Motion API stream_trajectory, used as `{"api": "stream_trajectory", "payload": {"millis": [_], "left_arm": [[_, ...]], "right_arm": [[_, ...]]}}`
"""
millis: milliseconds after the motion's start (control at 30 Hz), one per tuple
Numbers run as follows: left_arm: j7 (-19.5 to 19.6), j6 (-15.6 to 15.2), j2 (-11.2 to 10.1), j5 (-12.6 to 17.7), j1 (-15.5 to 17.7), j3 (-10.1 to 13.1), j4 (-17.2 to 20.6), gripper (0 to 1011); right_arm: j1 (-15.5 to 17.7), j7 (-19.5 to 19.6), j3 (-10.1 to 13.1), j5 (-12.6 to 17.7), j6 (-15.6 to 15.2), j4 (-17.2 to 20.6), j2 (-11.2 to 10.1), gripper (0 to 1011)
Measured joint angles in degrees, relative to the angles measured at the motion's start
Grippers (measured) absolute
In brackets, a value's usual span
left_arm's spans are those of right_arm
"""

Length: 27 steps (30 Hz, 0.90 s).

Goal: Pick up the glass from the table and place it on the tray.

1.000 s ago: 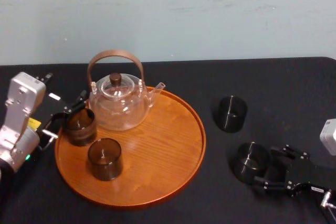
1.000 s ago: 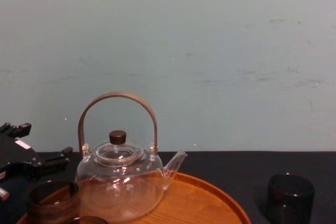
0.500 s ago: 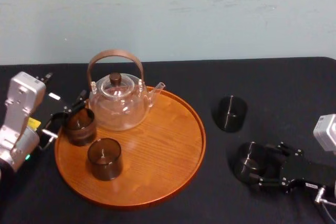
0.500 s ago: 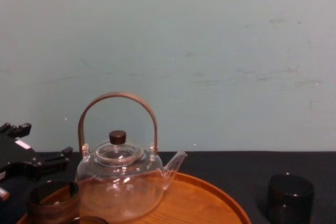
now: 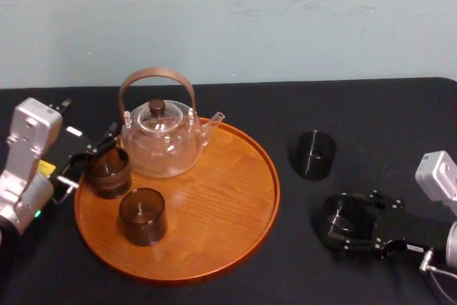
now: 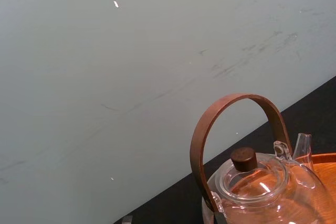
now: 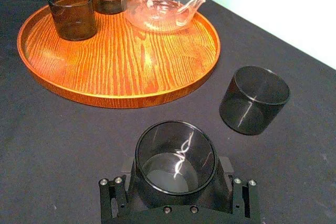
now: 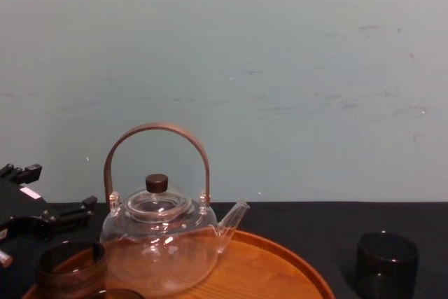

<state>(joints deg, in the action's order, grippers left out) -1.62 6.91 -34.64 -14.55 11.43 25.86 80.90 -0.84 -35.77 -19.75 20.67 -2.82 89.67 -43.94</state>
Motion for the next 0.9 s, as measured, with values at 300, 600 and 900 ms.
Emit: {"api": "stream_trajectory", "payload": {"millis": [300, 600, 900], "left_arm": [[0.00, 0.00, 0.00, 0.00, 0.00, 0.00, 0.00, 1001], [0.00, 0.00, 0.00, 0.00, 0.00, 0.01, 0.00, 1001], [0.00, 0.00, 0.00, 0.00, 0.00, 0.00, 0.00, 1001]], "right_arm": [[-1.36, 0.07, -0.76, -0.19, -0.72, -0.58, 0.45, 1002], [-2.25, 0.15, -1.65, -0.85, -0.94, -0.87, 0.80, 1002], [-2.18, 0.18, -1.51, -0.77, -0.91, -0.86, 0.77, 993]]}}
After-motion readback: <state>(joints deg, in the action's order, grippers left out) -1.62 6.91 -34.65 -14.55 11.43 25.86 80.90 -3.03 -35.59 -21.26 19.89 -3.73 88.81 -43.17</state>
